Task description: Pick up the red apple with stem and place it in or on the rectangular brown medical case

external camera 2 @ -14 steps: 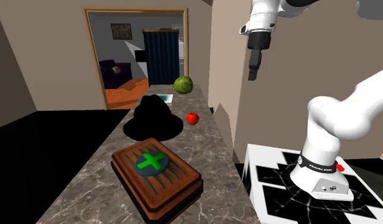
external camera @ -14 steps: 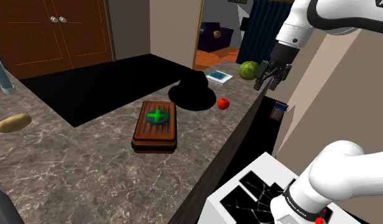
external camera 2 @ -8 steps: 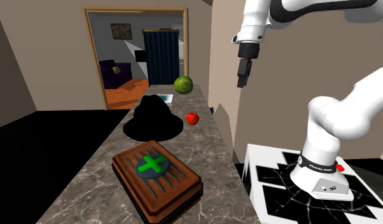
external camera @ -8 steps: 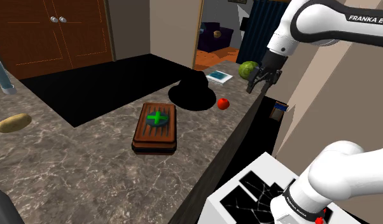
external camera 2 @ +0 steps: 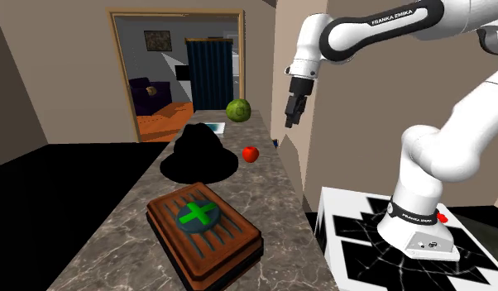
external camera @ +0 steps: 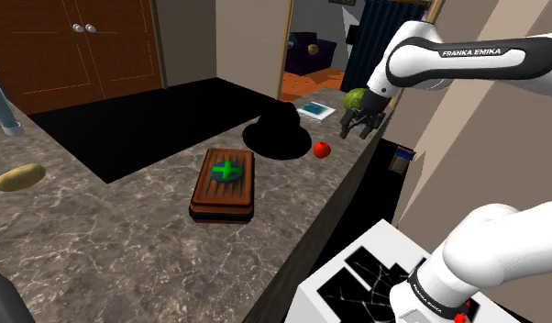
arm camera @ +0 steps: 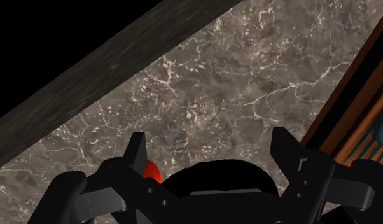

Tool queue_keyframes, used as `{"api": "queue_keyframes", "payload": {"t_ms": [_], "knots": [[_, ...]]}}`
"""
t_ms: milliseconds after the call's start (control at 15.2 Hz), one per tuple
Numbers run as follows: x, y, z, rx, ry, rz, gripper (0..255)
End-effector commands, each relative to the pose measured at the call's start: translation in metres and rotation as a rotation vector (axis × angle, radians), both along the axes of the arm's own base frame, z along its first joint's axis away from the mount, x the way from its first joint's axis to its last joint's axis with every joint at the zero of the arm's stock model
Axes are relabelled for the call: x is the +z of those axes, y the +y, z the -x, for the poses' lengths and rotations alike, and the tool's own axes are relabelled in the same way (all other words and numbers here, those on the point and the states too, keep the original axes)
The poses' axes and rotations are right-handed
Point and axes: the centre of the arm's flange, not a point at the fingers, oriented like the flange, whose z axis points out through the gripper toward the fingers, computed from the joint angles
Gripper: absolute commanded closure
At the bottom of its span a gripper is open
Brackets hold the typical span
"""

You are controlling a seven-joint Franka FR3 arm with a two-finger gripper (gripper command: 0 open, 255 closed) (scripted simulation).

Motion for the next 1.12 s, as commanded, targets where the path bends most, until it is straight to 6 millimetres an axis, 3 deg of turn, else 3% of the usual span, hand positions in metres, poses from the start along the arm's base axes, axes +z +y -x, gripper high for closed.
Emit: {"api": "queue_keyframes", "payload": {"t_ms": [0, 1056], "knots": [[-0.017, -0.01, -0.018, -0.01, -0.019, 0.004, 0], [-0.13, -0.108, -0.145, -0.093, -0.153, 0.022, 0]]}}
